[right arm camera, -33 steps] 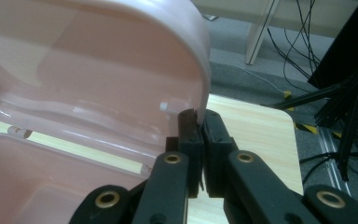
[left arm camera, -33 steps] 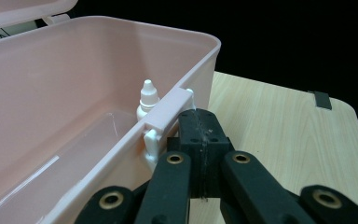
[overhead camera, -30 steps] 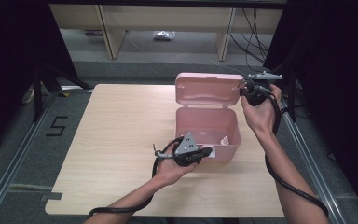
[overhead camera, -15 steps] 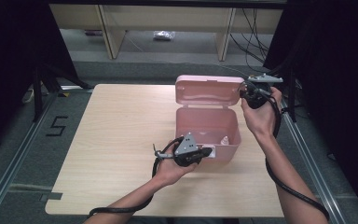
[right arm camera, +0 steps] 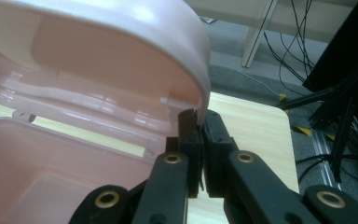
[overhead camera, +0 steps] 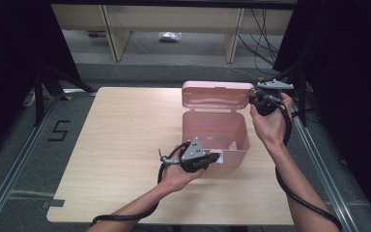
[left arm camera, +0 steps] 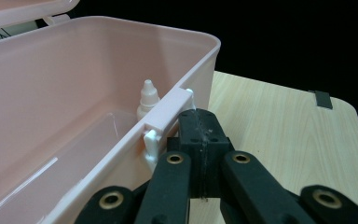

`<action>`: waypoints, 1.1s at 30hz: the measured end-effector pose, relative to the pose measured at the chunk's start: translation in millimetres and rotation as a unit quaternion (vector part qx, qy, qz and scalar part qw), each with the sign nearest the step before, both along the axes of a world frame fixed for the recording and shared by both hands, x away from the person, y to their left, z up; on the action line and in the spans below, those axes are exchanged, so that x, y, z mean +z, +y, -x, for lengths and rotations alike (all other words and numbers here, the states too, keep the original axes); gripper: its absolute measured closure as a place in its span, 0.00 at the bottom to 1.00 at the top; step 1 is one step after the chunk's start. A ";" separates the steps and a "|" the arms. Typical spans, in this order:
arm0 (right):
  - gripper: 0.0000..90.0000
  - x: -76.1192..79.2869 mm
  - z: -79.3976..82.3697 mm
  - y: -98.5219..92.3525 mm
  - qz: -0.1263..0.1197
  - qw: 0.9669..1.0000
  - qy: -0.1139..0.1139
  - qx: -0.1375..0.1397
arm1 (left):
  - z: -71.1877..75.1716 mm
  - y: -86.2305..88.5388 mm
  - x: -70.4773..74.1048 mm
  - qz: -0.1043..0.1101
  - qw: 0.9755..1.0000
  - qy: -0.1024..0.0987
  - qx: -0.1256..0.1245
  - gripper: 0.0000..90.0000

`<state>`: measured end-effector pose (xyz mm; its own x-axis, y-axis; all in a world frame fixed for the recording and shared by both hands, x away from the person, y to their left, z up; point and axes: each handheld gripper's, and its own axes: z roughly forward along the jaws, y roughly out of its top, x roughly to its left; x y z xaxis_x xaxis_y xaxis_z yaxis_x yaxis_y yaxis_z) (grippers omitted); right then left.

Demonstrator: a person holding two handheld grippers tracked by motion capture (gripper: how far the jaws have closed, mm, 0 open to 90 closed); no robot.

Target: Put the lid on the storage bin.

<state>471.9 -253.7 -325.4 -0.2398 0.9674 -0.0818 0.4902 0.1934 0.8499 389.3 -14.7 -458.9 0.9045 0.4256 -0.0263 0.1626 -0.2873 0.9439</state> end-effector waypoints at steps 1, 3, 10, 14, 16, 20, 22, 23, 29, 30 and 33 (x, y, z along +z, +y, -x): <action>0.99 -1.1 0.6 1.1 -0.004 1.000 -0.003 -0.007 | 0.0 0.0 0.0 0.000 1.000 0.000 0.000 1.00; 0.99 -1.0 1.9 1.2 -0.003 1.000 -0.002 -0.008 | 0.2 0.0 -0.2 0.001 1.000 0.000 0.000 1.00; 0.99 -4.5 8.2 2.2 -0.002 1.000 -0.009 -0.011 | 0.3 -0.1 0.1 -0.001 1.000 0.000 0.000 1.00; 0.99 -6.0 10.5 1.9 0.002 1.000 -0.011 -0.008 | 0.3 -0.1 0.0 0.000 1.000 0.000 0.001 1.00; 0.99 -6.5 13.5 0.8 0.011 1.000 -0.011 -0.006 | 0.4 -0.2 0.0 0.000 1.000 0.001 0.001 1.00; 0.99 -9.6 16.6 2.0 0.003 1.000 -0.014 -0.009 | 0.3 -0.2 0.0 0.000 1.000 0.001 0.001 1.00; 0.99 -9.8 16.6 1.7 0.004 1.000 -0.013 -0.007 | 0.4 -0.2 0.2 0.000 1.000 0.001 0.001 1.00; 0.99 -9.7 18.7 2.5 -0.002 1.000 -0.006 -0.012 | 0.4 -0.3 0.3 0.000 1.000 0.002 0.001 1.00; 0.99 -11.9 19.5 2.8 -0.003 1.000 -0.012 -0.014 | 1.2 2.6 6.6 0.017 1.000 0.005 0.002 1.00; 0.99 -11.1 21.4 3.3 -0.004 1.000 -0.006 -0.017 | 1.6 3.8 9.9 0.025 1.000 0.003 0.004 1.00; 0.99 -12.7 20.6 2.2 0.005 1.000 -0.016 -0.008 | 1.6 10.7 23.4 0.041 0.999 -0.006 0.012 1.00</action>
